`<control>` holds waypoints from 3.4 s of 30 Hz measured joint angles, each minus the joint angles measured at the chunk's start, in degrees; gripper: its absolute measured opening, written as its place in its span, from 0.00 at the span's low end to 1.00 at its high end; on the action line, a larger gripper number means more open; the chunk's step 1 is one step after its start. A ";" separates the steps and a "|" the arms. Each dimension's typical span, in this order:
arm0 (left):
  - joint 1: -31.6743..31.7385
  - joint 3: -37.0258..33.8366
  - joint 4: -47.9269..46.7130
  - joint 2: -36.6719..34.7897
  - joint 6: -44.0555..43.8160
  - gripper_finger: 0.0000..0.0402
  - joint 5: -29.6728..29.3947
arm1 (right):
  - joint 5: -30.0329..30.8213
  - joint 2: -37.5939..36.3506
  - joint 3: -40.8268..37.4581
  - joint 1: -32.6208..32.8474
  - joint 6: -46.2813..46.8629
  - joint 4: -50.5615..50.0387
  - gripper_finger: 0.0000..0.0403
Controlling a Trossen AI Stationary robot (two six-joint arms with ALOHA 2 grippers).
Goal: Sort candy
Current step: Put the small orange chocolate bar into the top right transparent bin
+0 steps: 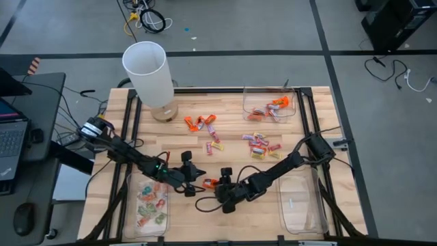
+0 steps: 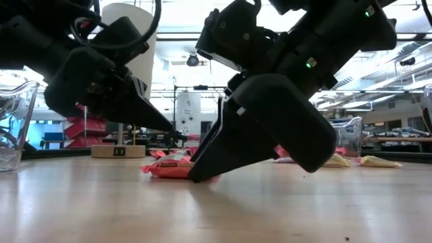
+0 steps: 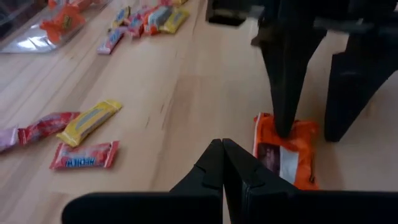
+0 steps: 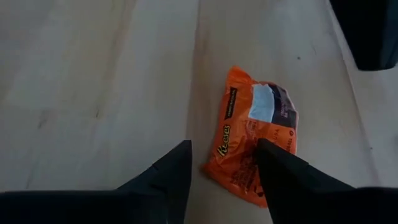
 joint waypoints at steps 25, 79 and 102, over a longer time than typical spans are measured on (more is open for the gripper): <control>0.02 0.00 2.62 3.46 -2.27 0.00 1.57 | -0.55 -1.66 -0.07 -0.24 -0.57 -1.42 0.01; -6.52 5.46 16.49 -8.84 21.92 0.00 5.66 | -29.38 -31.17 -0.07 -4.78 14.03 -32.19 0.00; -12.94 5.40 2.69 -19.05 24.49 0.00 -18.30 | -32.16 -54.10 -0.02 -46.43 14.06 -50.63 0.00</control>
